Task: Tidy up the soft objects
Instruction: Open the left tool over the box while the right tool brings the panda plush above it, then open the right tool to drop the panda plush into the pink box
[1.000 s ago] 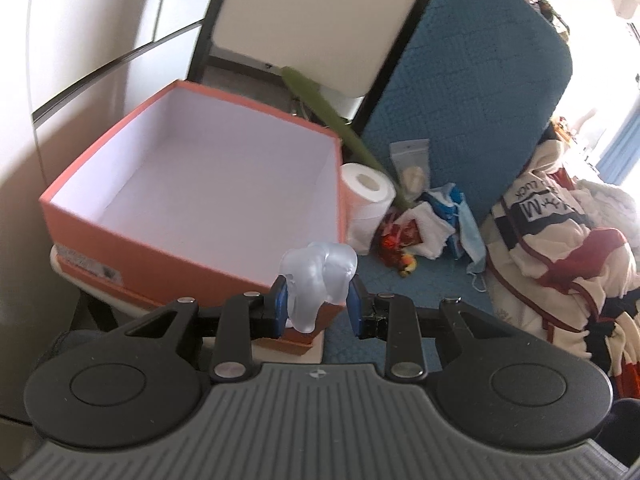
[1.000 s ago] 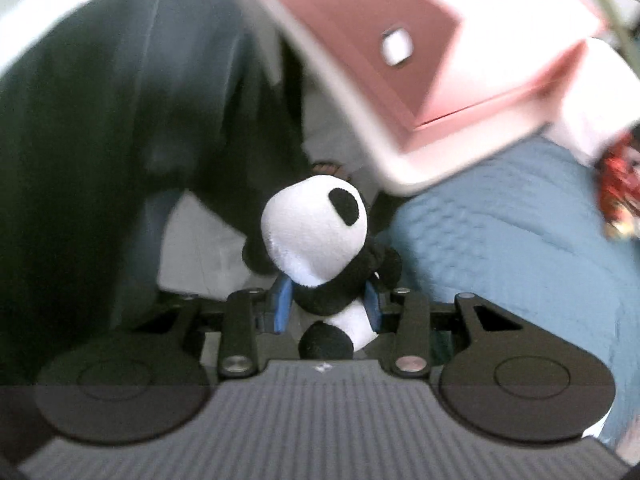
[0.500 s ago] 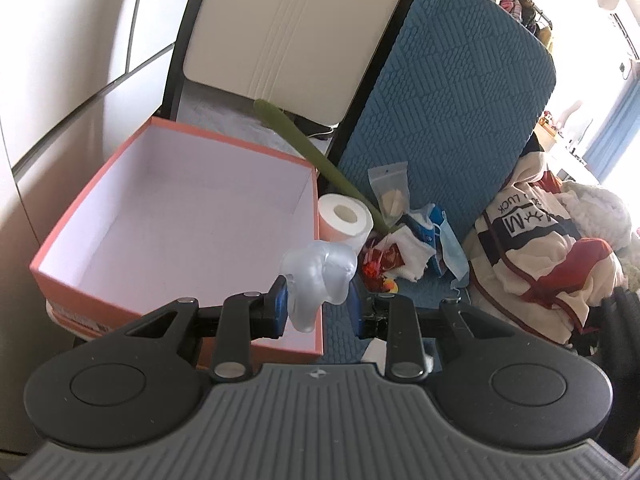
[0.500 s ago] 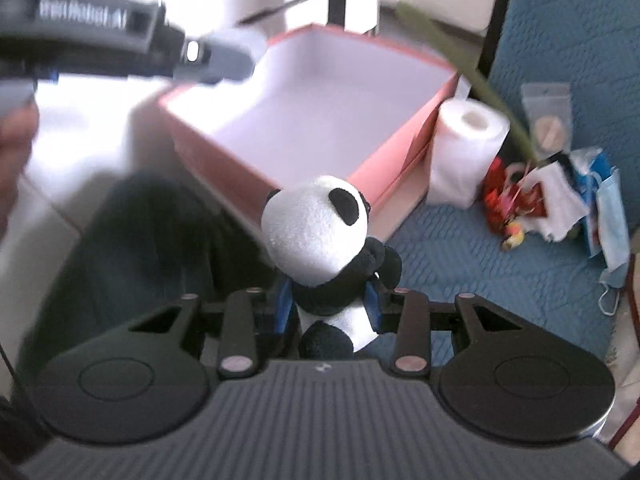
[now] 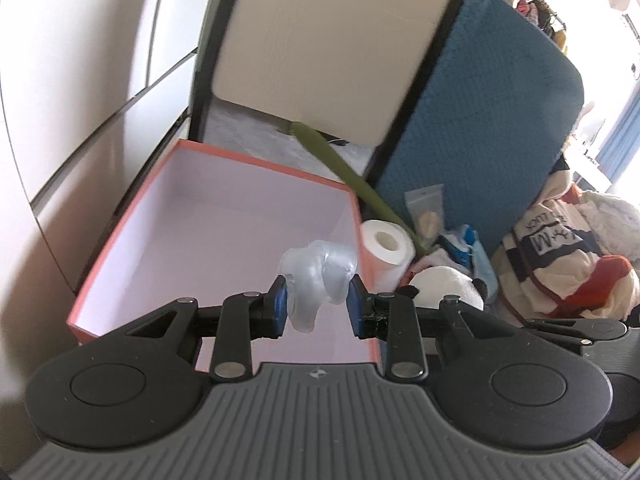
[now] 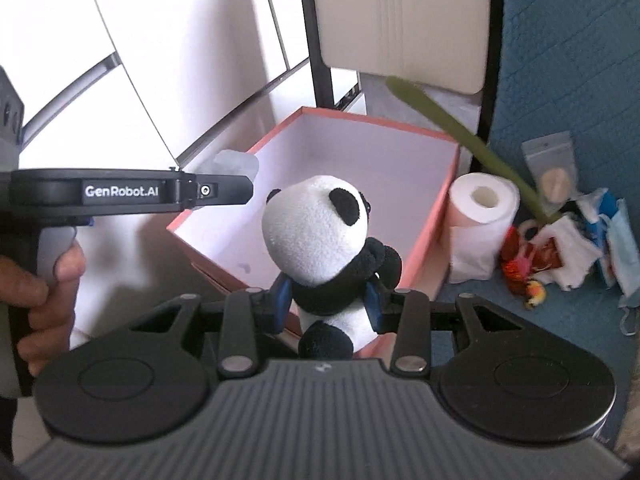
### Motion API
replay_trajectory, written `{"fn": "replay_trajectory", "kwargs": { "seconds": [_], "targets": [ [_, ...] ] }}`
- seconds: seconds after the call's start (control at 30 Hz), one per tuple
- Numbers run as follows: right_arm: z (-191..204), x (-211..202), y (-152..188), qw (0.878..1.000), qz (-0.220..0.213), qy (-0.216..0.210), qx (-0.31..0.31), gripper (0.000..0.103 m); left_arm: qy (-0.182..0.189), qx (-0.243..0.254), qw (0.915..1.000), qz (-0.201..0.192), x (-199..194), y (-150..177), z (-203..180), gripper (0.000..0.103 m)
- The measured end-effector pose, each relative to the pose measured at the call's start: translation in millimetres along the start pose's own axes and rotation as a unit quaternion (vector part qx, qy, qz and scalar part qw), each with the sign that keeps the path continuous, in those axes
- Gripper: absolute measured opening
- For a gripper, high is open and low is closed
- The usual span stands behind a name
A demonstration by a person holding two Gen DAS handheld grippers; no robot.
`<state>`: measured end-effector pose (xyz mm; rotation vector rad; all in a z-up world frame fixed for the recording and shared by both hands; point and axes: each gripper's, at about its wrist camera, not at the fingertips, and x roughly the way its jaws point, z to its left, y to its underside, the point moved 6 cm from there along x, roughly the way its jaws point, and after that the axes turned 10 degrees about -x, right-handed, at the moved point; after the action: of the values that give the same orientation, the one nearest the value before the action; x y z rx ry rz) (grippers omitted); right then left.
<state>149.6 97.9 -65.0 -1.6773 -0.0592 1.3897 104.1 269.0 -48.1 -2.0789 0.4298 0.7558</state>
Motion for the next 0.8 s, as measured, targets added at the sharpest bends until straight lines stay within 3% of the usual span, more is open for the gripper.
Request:
{"fn": "replay_trajectory", "kwargs": {
  "seconds": [0.37,0.63,0.77,0.8],
  "targets": [
    [9.9,69.3,-17.3,0.999,0.034,0.004,0.036,0.042,-0.027,-0.02,0.9991,0.028,36.7,-13.7,67.3,0.034],
    [4.0,103.7,-12.7,0.996,0.06,0.018,0.057,0.043,-0.031,-0.027,0.9977,0.053,67.3,-8.2,89.7,0.034],
    [1.6,105.0,-10.9,0.996,0.065,0.016,0.06,0.045,-0.029,-0.037,0.9979,0.044,68.3,-11.3,91.9,0.063],
    [0.9,103.9,-11.0,0.996,0.064,0.018,0.059,0.044,-0.025,-0.034,0.9984,0.038,66.9,-12.7,90.8,0.063]
  ]
}}
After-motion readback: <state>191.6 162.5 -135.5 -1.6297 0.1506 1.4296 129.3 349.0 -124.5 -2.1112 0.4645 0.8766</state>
